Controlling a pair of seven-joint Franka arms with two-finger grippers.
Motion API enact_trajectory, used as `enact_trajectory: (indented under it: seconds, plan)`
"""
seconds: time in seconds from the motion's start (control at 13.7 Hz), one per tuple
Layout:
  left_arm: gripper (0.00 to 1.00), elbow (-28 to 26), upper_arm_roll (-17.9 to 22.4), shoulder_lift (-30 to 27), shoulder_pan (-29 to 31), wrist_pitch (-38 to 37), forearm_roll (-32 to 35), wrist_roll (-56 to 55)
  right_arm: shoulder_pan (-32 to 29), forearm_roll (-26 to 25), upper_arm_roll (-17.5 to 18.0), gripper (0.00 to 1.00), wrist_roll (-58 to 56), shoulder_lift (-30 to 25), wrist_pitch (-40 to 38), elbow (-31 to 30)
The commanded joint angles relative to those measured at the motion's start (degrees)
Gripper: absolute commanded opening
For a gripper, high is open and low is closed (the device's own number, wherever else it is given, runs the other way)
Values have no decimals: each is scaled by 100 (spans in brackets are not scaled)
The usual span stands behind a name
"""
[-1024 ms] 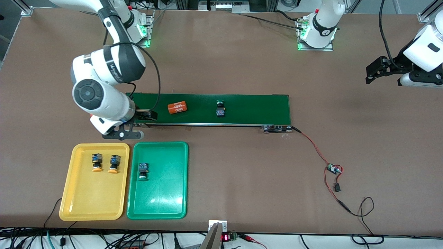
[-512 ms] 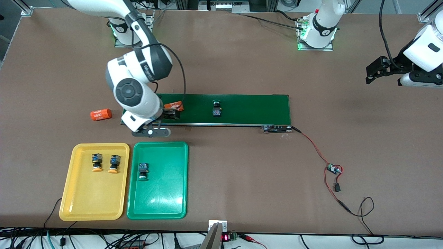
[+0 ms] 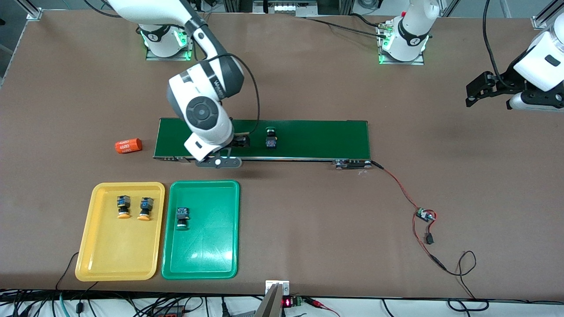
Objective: Sort buttons by color to trays
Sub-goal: 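Grasp the black button on the belt with the right gripper and lift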
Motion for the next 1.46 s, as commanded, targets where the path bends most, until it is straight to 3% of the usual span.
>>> enact_trajectory:
  seconds: [0.0, 0.44, 1.1, 1.32, 1.39]
  plan:
    - [100, 189, -12, 80, 29, -147, 50, 57, 313, 62, -25, 100, 369, 53, 74, 8]
    - [100, 189, -12, 80, 29, -147, 50, 65, 648, 54, -25, 100, 1283, 431, 679, 61]
    - [100, 189, -12, 80, 29, -147, 50, 65, 789, 54, -25, 100, 1292, 844, 1067, 131]
    - [100, 189, -12, 80, 29, -147, 50, 65, 797, 54, -25, 65, 1310, 880, 1085, 131]
    - [100, 189, -12, 80, 29, -155, 50, 65, 797, 80, -25, 34, 1354, 871, 1076, 131]
